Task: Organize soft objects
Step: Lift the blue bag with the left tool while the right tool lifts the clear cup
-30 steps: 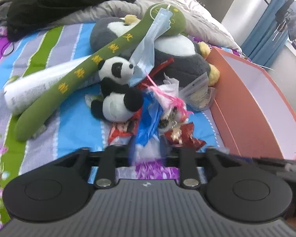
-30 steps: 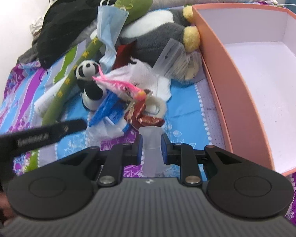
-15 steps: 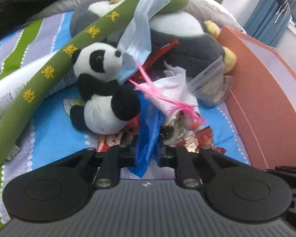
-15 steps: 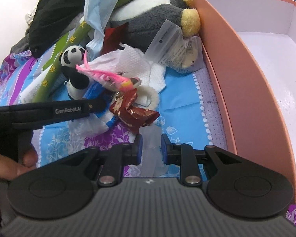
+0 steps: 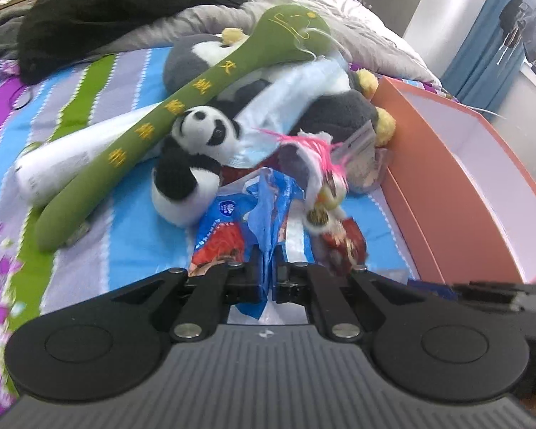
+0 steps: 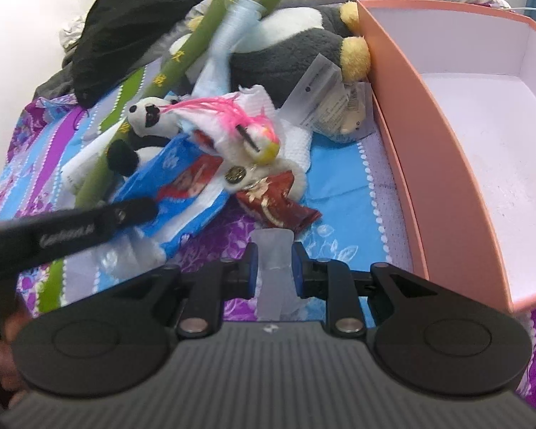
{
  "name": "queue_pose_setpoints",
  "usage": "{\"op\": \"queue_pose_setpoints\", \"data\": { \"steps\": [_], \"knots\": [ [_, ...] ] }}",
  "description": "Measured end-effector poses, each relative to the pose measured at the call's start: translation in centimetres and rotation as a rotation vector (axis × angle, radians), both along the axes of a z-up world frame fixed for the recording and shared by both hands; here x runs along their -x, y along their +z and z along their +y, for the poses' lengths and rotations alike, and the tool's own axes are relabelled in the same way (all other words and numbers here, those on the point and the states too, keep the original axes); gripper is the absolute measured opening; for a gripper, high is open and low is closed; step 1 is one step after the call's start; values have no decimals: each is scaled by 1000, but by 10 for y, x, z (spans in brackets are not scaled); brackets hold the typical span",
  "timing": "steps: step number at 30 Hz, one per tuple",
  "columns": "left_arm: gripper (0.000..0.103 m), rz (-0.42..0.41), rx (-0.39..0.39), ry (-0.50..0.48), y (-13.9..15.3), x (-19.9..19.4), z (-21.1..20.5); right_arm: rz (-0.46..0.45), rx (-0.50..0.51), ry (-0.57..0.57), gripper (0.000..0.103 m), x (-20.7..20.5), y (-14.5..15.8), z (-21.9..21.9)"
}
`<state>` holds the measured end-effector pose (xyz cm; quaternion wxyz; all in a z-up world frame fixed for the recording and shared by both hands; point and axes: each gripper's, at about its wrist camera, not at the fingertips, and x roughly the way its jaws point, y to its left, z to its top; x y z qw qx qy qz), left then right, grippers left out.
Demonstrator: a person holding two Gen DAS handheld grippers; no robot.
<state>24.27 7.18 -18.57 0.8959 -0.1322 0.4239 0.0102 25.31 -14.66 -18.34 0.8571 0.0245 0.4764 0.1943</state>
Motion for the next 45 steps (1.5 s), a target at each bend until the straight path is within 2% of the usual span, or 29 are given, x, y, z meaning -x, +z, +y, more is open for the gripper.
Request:
{"op": "queue_pose_setpoints", "data": {
  "steps": [11,16,19,20,21,22,24,30,38,40,43,44,45],
  "knots": [
    [5,46,19,69,1,90,5,42,5,60,24,32,-8,3],
    [6,97,70,98,-13,107,15,61,8,92,26,34,-22,14],
    [18,119,113,118,-18,108,20,55,33,106,29,33,-25,17],
    [31,120,135,127,-19,108,23,56,33,102,30,33,-24,16],
    [42,116,152,133,-19,108,24,58,30,100,37,32,-23,14],
    [44,110,162,143,-20,108,25,58,29,100,46,32,-22,12],
    [44,108,167,142,-20,105,25,47,44,96,49,34,-19,9],
    [44,104,148,112,-24,93,19,21,31,125,49,42,-15,8],
    [42,119,75,88,-40,74,10,28,112,112,45,35,-42,20],
    [37,120,62,87,-43,70,9,8,126,117,42,34,-44,22],
    [23,125,54,93,-46,65,10,-12,125,130,31,34,-42,24],
    [16,123,51,96,-45,65,11,-13,119,130,31,33,-41,24],
    [13,120,49,100,-44,64,11,-14,114,131,29,33,-39,23]
  ]
}}
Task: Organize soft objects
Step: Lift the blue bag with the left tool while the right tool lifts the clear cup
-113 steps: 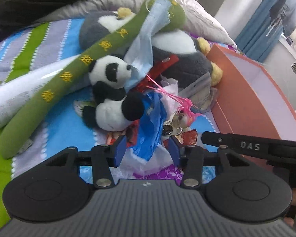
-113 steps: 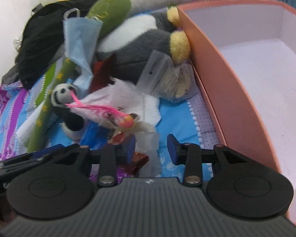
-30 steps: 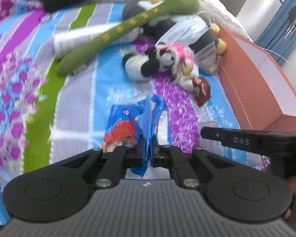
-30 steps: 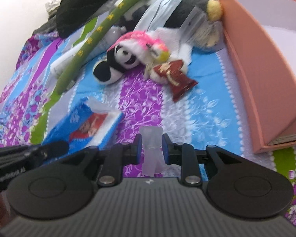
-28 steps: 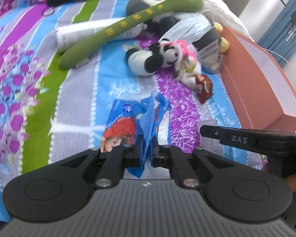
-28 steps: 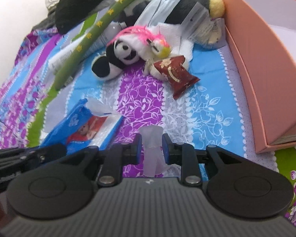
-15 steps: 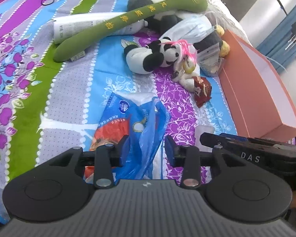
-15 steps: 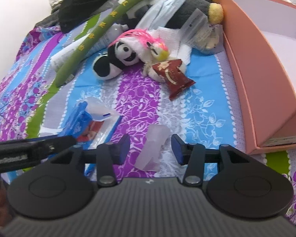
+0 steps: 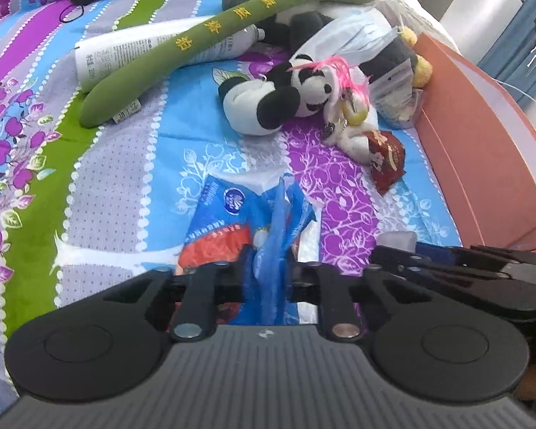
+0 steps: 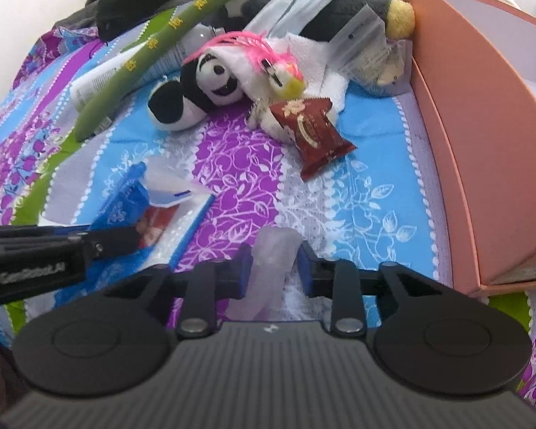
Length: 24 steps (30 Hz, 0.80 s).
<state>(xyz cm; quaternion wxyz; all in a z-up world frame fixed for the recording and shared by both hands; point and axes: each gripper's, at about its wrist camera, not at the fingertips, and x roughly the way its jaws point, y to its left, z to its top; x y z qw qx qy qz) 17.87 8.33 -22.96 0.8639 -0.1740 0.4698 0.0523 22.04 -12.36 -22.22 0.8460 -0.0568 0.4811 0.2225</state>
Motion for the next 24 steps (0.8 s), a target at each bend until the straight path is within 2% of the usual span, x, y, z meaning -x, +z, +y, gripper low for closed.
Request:
{"op": "queue_pose_setpoints", "data": {
  "steps": [3,9,24],
  "knots": [
    [8,-24,3,1,8,2,1,-17,-10,0,29,2,8,-2],
    [6,-73,5,9,38,10,-2,-37,-52,-20,28,8,32,-11],
    [6,-239,-5,-36,146,11,-20,-175,-170,-11,29,21,134,-35]
  ]
}}
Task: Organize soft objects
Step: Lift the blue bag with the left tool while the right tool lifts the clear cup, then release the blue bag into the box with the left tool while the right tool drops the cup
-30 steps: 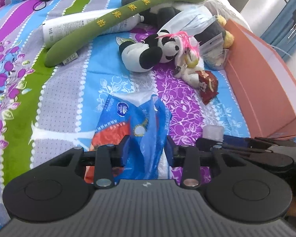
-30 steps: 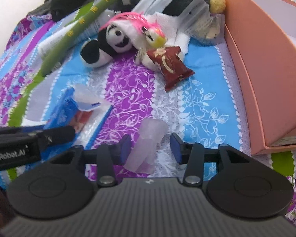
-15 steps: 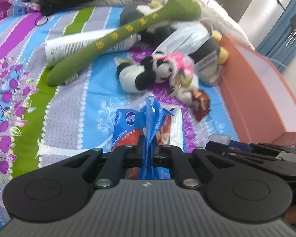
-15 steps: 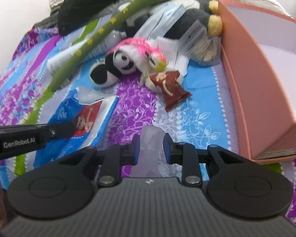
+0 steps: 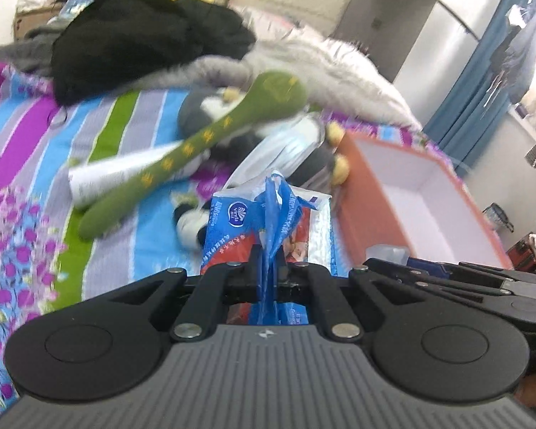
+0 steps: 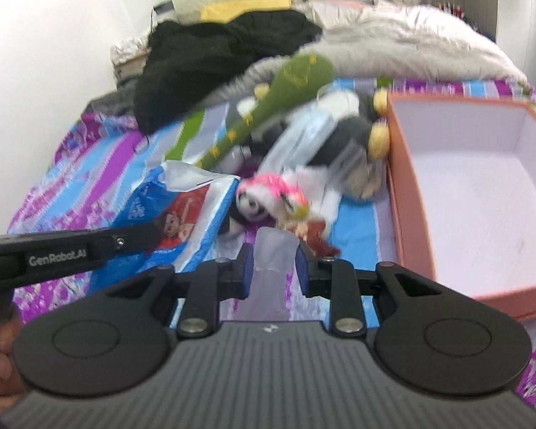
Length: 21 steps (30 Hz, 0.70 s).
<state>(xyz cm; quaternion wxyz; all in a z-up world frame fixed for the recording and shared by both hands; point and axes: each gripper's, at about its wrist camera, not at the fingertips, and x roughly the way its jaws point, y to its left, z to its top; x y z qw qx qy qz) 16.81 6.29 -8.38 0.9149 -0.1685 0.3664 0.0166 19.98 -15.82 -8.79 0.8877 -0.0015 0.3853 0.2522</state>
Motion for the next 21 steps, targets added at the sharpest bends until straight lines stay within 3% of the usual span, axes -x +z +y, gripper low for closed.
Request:
{"op": "queue_pose_setpoints", "data": {
  "steps": [10,21],
  "knots": [
    [6,-102,-18,-66,70,-21,-28,-117,-52,-34,29,-12,64,-28],
    [6,-161,-3,-185,110,-68,-90,-229,-47,-136,29,-42,106,-92]
  ]
}}
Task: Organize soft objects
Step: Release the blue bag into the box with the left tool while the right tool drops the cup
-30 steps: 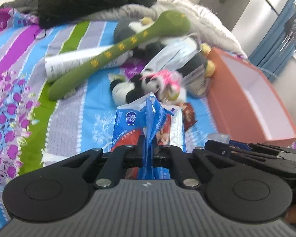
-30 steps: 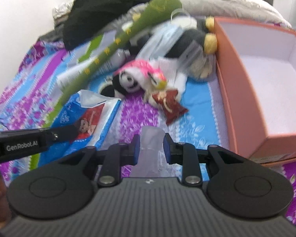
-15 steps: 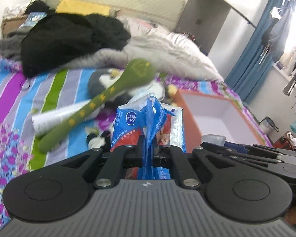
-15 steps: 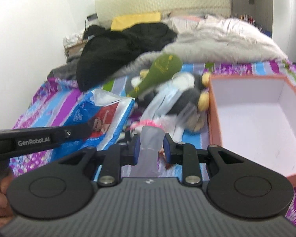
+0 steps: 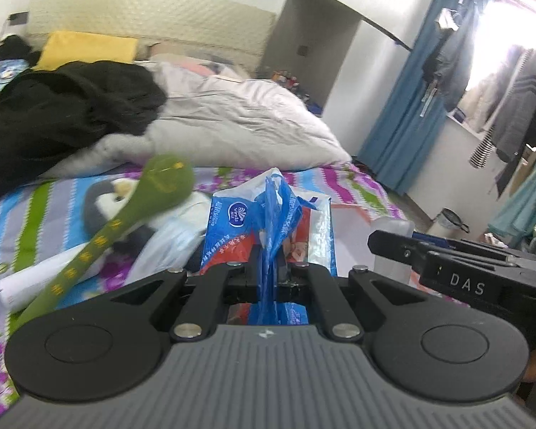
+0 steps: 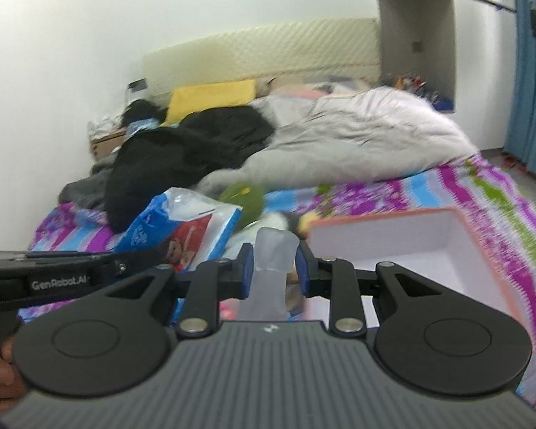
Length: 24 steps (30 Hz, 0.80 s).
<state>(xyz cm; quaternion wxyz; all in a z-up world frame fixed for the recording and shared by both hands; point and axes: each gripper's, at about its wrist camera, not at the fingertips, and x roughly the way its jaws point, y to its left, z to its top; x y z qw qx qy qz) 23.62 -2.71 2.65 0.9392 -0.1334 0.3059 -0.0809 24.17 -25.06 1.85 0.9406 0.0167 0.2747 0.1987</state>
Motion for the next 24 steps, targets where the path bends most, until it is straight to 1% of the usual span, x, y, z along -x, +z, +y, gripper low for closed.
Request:
{"op": "queue_pose_setpoints", "data": {
  "steps": [5,9,12,15,18,20,24],
  "knots": [
    [6,19,-3,-63,-4,-33,-40,9,-3,-54,29,-19,-6,-31],
    [6,65,-7,-107,-22,-65,-68,69,-1,-94,29,-35,-27,-54],
    [6,114,-13,-137,-41,-90,-90,131,10,-114,29,-49,-51,-69],
    [6,174,-12,-172,-67,-115,-108,199,18,-129,29,-60,-75,-81],
    [6,215,-14,-202,-90,-133,-124,268,17,-148,29,-75,-100,-93],
    [6,250,-13,-210,-108,-148,-133,314,16,-163,29,-83,-115,-101],
    [6,319,-12,-215,-143,-174,-146,376,49,-169,31,-101,-142,-109]
  ]
}}
